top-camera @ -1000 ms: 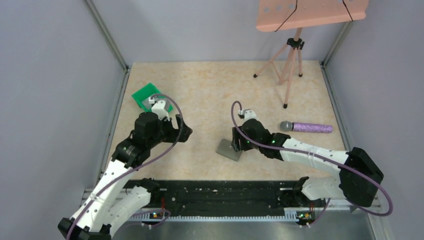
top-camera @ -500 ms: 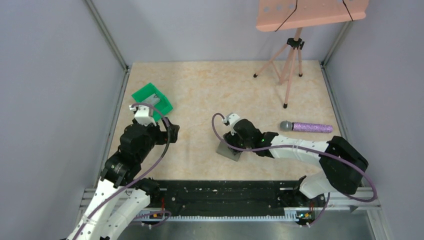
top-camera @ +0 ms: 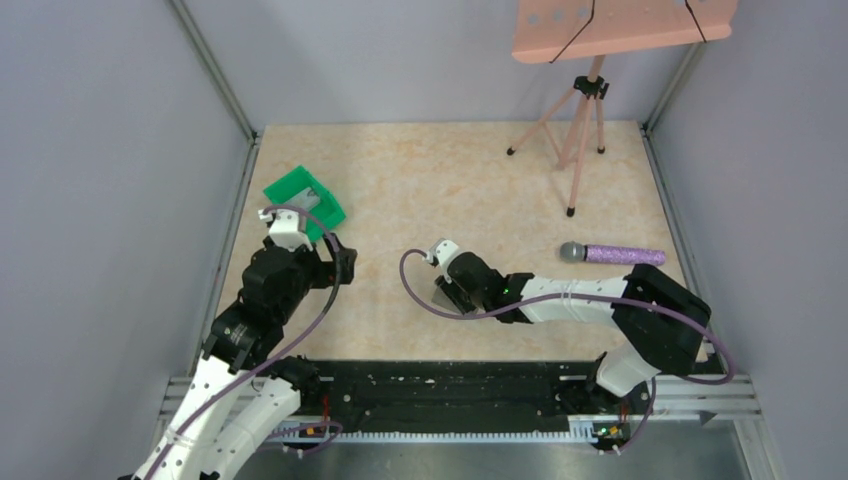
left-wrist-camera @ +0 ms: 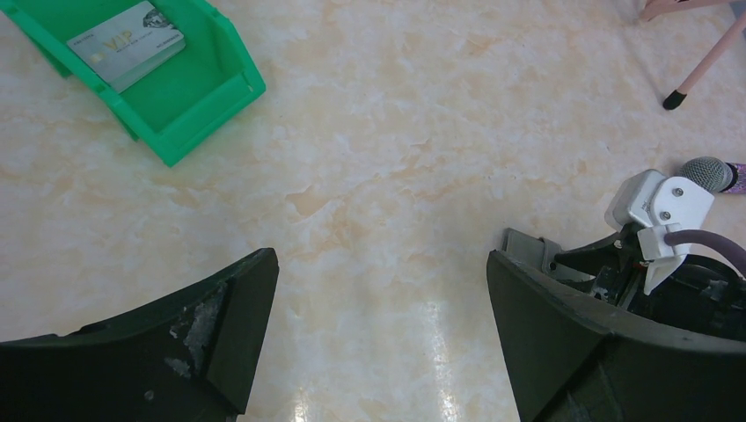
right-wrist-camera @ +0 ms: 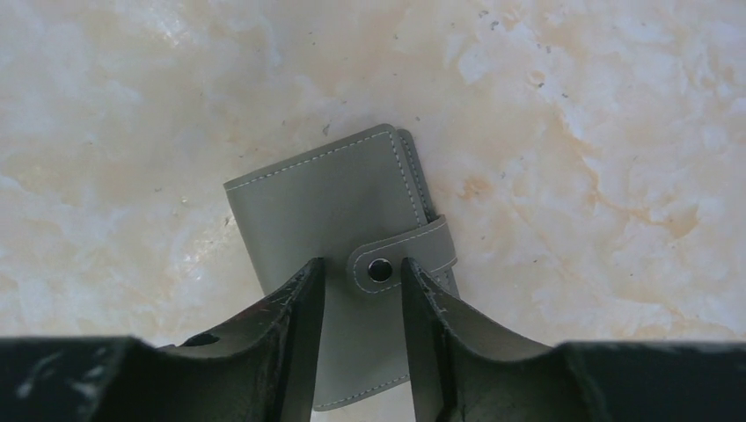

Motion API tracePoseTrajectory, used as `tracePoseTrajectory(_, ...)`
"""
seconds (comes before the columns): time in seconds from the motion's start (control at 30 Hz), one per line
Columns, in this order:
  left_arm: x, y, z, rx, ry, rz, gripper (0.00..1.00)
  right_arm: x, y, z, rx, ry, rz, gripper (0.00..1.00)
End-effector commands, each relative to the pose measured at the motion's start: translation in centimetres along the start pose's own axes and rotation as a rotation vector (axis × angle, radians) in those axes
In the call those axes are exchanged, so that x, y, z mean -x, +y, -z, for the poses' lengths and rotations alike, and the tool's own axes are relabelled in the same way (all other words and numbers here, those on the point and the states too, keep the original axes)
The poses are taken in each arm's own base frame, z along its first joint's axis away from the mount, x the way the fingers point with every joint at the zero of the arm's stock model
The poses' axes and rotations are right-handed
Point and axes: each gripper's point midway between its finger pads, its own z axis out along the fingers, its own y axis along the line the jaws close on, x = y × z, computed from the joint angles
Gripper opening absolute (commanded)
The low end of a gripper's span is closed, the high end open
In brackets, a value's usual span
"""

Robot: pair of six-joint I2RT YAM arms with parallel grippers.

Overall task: Take the credit cards out of the card holder
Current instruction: Open the card holder at the center of the board.

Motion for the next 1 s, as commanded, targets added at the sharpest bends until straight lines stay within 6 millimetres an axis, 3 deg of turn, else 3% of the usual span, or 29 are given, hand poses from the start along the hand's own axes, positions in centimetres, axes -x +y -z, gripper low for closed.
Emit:
tracePoseTrajectory(0.0,0.7,-0.1,-0.1,-0.004,-0.032,-0.012,0.94,1.4,-1.0,-0.3,-0.077,-0.039,0.008,0.36)
tracePoseTrajectory(0.13,0.4,-0.4,-0.1,-0.026,-0.016,-0.016,0.95,1.1,-1.0,-0.5,-0.083,-0.031,-0.006,0.33)
tracePoseTrajectory(0.33,0.3,-0.5,0.0,-0.028,-0.014,-0.011,0.95,2.3,-1.2,0.3,-0.088,-0.067,-0.007,0.41)
tracePoseTrajectory(0.5,0.2,-0.7,0.0,-0.039,-0.009,-0.008,0.95,1.0,-1.3,-0.3,-0.1,-0.031,-0.001,0.39)
tracePoseTrajectory(0.77,-1.6,-2.6,-0.1,-0.132,0.072,0.092,0.92,-0.7,-0.7,-1.0,-0.086,0.003,-0.081,0.32)
tracePoseTrajectory(0.97,-5.2,-3.9,-0.7,-0.182,0.214,0.199,0.86,-1.8,-0.4,-1.8,-0.061,0.036,-0.181,0.14)
